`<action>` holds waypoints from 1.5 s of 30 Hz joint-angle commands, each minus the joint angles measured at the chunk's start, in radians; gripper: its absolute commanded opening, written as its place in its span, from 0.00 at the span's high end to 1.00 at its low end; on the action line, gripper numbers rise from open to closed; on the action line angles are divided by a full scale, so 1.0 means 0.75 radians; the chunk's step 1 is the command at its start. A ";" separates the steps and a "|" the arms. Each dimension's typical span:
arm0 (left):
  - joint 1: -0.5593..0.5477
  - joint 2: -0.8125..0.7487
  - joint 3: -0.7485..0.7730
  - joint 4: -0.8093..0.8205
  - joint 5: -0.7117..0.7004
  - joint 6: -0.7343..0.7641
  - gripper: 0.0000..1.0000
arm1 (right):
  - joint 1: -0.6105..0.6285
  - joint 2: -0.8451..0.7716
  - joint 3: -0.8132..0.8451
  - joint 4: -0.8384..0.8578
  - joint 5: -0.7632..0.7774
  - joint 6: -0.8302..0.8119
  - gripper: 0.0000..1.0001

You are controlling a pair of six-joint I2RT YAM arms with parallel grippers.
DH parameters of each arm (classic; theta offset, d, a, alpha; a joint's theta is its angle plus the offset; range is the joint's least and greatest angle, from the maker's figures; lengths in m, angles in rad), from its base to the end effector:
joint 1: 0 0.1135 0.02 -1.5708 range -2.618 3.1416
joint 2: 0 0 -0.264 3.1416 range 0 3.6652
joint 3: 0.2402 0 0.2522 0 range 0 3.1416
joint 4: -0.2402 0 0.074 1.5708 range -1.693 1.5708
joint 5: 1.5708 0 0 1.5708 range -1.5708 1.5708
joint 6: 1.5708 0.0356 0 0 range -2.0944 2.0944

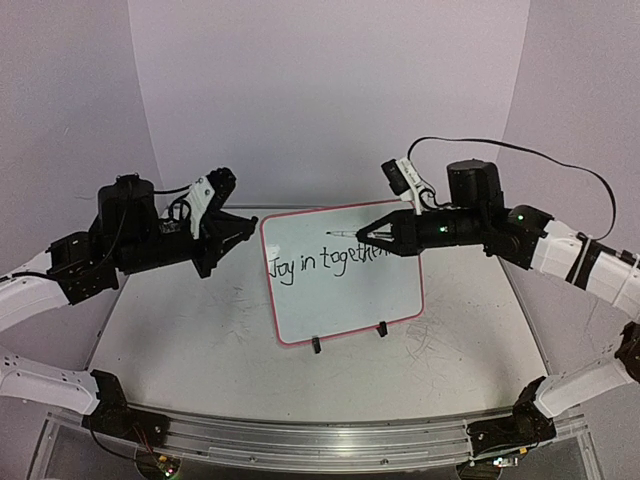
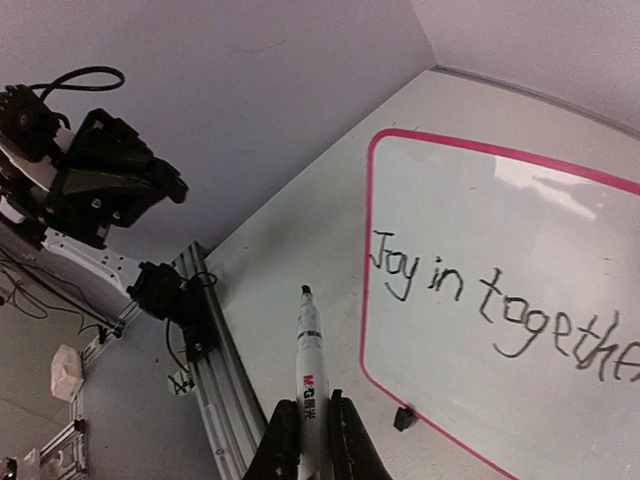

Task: Write a sentence on the whiteboard
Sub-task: Insert the whiteboard marker without the cap into the pen cap.

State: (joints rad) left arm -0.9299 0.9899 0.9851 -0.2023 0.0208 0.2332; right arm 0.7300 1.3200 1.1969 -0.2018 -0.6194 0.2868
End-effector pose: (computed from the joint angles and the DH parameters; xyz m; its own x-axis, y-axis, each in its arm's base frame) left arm 0.1355 -0.1829 0.3705 0.0684 0.2947 -0.9531 0.8200 0.5276 0.2220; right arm 0.2117 0.2172 0.3658 -0.4977 -0.1363 -0.8565 -0.8467 0.2903 0.4458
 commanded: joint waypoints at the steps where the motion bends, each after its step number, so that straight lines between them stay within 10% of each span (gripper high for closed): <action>1: -0.104 0.049 -0.049 0.024 -0.053 0.346 1.00 | 0.092 0.077 0.167 0.003 -0.107 0.066 1.00; 45: -0.143 0.094 -0.032 -0.068 -0.158 0.536 1.00 | 0.243 0.385 0.427 -0.177 -0.030 0.019 1.00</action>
State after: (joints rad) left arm -1.0336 1.0664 0.9355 -0.2617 -0.0834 0.6292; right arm 0.9051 1.5953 1.4792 -0.3357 -0.6507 0.3166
